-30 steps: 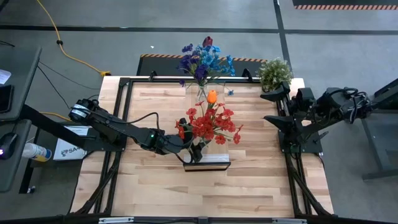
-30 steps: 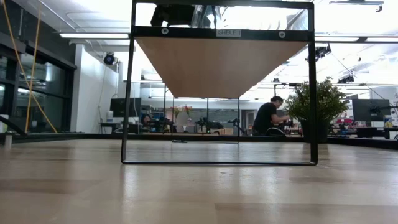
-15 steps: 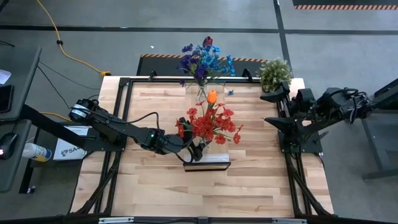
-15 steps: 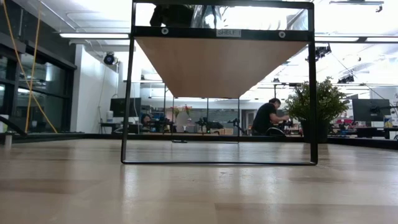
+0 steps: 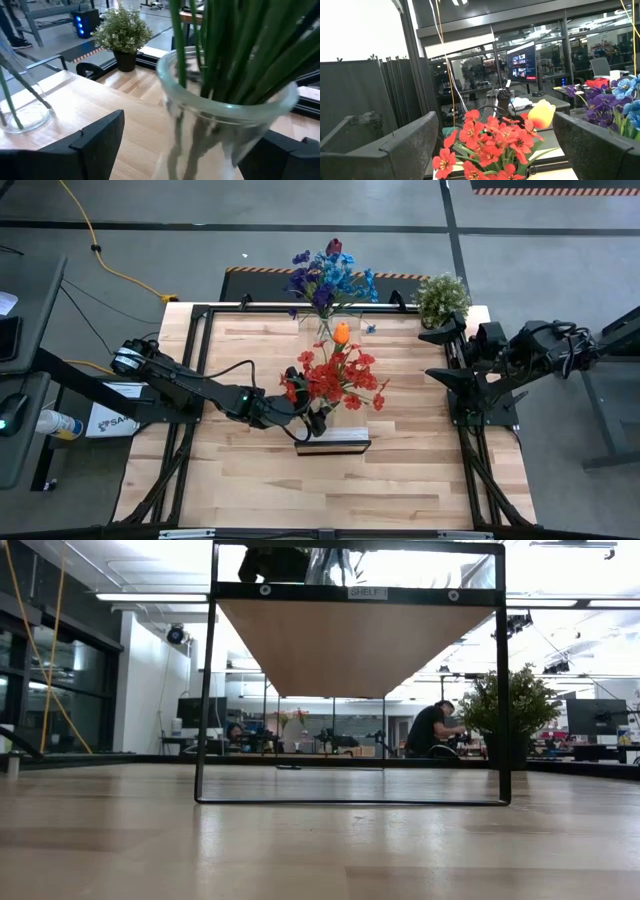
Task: Pick and place flowers into a vace then onto a shelf
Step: Put the transparent vase with the flowers on the shelf
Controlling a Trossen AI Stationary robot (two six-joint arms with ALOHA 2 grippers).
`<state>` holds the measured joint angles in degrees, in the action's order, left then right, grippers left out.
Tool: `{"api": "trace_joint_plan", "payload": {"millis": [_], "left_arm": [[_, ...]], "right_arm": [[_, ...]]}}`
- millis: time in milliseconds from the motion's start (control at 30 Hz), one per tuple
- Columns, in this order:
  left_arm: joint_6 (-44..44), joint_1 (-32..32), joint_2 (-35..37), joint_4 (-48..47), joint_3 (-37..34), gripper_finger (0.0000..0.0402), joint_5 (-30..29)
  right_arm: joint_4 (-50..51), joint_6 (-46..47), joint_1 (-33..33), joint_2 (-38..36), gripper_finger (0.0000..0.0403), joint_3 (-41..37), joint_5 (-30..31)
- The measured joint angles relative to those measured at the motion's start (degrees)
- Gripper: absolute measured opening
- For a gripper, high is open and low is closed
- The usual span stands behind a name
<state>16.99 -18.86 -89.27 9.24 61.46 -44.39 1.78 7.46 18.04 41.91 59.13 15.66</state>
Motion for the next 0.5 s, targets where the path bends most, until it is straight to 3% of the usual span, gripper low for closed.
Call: {"api": "trace_joint_plan", "payload": {"millis": [500], "left_arm": [[-0.19, -0.78, 0.00, -0.44, 0.00, 0.0374, 1.39]], "right_arm": [[-0.02, 0.00, 0.00, 0.00, 0.0381, 0.00, 0.02]]}}
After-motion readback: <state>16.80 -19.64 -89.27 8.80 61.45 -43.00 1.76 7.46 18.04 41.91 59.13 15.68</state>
